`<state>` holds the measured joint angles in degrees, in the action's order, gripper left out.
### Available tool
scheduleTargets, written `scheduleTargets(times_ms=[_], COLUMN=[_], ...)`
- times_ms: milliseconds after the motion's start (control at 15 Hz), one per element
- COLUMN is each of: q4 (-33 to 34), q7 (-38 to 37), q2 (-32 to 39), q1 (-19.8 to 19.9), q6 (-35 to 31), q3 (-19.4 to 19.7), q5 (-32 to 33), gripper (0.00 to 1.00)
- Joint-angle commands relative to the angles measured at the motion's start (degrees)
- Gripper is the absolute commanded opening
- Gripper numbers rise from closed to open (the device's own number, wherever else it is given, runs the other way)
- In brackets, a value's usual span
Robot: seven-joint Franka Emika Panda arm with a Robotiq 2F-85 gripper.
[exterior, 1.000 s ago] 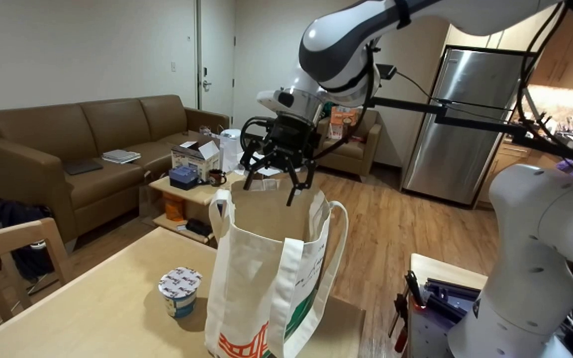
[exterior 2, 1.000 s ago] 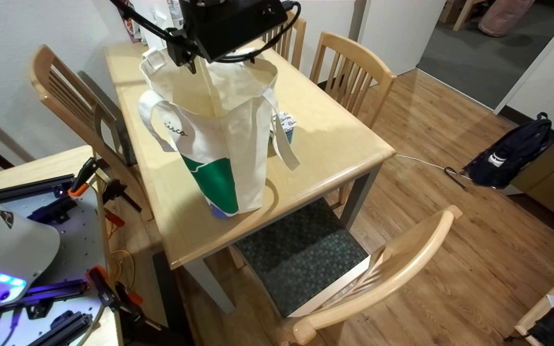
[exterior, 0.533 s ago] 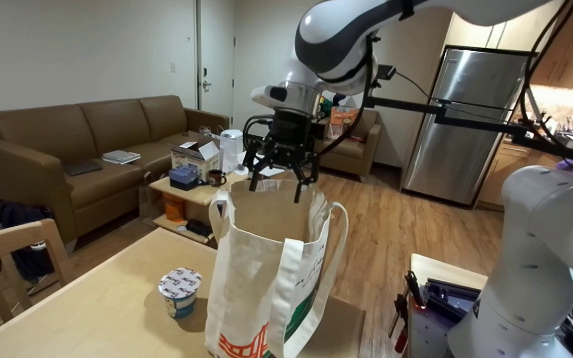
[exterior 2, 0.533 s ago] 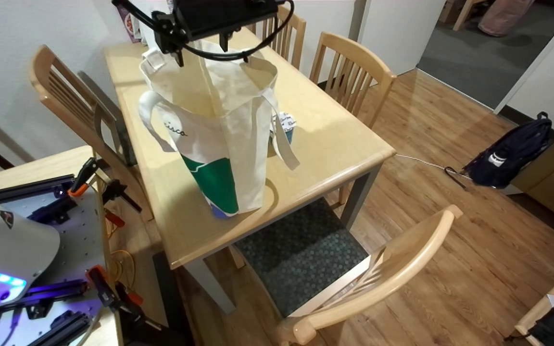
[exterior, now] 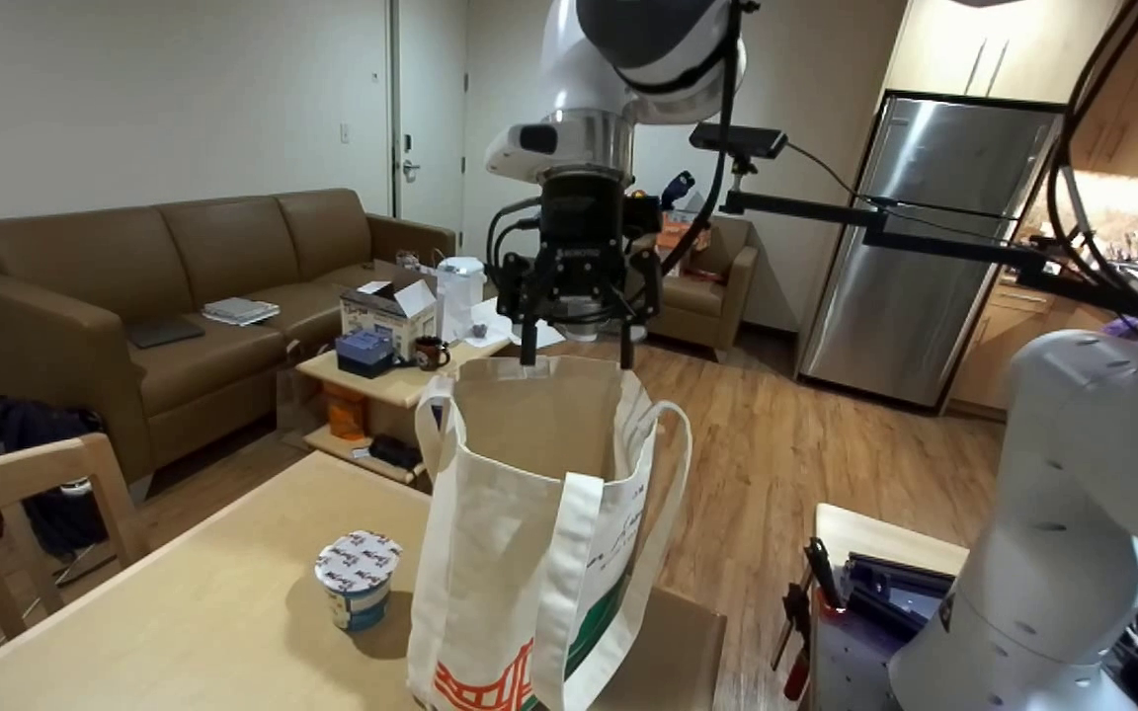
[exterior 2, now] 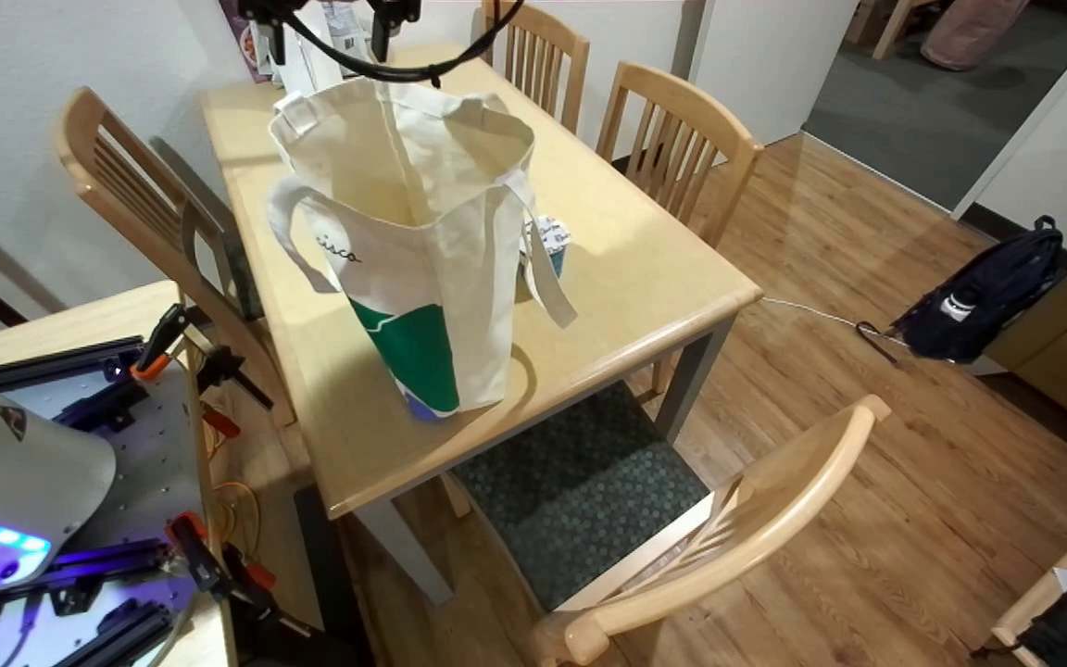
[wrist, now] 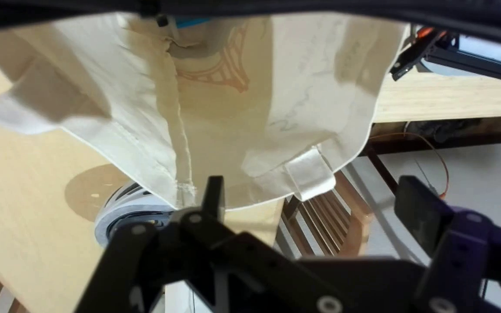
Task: Move the bag to the left
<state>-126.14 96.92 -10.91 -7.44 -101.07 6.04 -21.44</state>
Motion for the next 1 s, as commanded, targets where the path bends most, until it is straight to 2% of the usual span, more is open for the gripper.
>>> scheduleTargets(times_ms=[0, 533, 733, 933], q4=[-3.2, -13.6, -17.3, -17.8], q7=[-7.2, -23.8, -25.9, -26.4], q2=[-3.2, -7.1, -8.5, -9.4], q1=[0.4, -2.6, -3.4, -3.8], q6=[1.7, -3.2, -7.7, -10.0], q3=[-3.9, -11.1, -12.4, -12.0], q5=[-1.8, -4.8, -2.8, -2.3], gripper=[1.00, 1.00, 1.00, 1.00])
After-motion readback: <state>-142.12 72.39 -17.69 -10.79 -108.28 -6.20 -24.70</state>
